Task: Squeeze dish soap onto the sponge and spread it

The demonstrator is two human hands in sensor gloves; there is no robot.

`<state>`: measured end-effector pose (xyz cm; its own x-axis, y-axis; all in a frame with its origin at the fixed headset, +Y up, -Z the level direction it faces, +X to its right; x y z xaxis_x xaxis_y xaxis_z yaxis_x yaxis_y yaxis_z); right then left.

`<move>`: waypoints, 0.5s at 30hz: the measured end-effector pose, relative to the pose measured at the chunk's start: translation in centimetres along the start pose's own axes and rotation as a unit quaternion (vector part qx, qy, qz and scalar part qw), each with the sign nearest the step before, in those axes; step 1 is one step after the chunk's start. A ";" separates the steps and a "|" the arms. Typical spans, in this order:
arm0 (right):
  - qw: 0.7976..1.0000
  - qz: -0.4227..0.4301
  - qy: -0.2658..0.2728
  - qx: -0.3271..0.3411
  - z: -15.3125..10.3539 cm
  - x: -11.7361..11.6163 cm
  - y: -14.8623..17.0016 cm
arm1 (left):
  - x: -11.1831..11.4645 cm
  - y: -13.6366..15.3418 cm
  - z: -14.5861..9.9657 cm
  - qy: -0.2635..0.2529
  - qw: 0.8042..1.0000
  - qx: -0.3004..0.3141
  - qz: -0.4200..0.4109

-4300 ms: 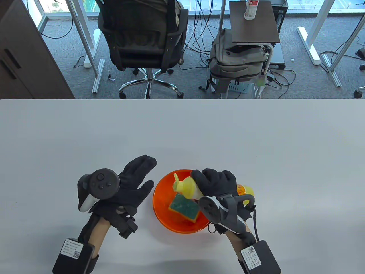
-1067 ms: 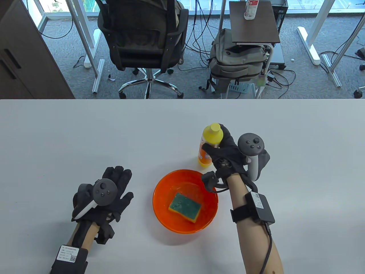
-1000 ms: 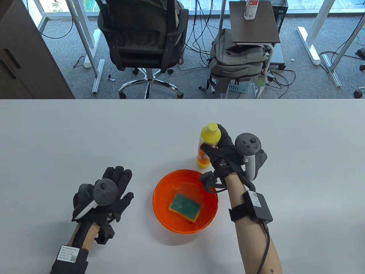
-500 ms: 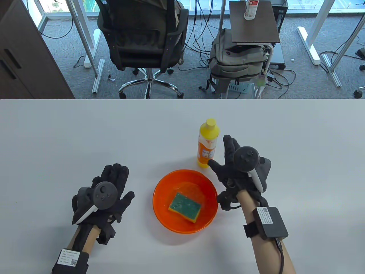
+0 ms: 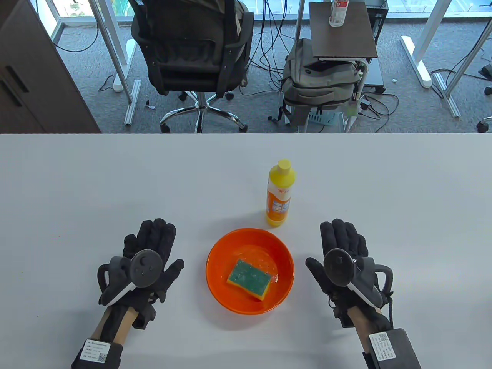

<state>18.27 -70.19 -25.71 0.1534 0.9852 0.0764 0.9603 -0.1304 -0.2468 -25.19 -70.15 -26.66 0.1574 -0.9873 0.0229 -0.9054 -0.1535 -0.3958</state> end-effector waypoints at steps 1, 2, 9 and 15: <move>1.000 0.002 -0.005 0.000 0.0 -0.1 0.0 | 0.0 0.0 0.0 -0.001 1.000 0.000 0.000; 1.000 0.003 -0.007 0.001 -0.1 -0.1 -0.1 | 0.0 0.0 0.0 -0.002 1.000 0.001 0.002; 1.000 -0.029 -0.005 0.007 -0.4 0.0 -0.4 | -0.1 0.0 -0.1 -0.007 1.000 -0.005 0.014; 0.999 -0.037 -0.010 0.010 -0.3 -0.2 -0.5 | -0.1 0.1 -0.2 -0.010 1.000 -0.007 0.014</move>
<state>17.80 -70.32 -25.27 0.0776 0.9941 0.0753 0.9641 -0.0556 -0.2595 -25.36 -70.02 -26.55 0.1400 -0.9901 -0.0068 -0.9152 -0.1268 -0.3826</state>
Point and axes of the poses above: the tracker on the back of each hand, its own y axis roughly to the little-finger side, its own z axis roughly from the wrist to the fingertips, x = y × z, the point moved 2 cm from there along z, roughly from the wrist to the fingertips, and after that the axes turned 15 degrees about x, right-handed, at the moved point
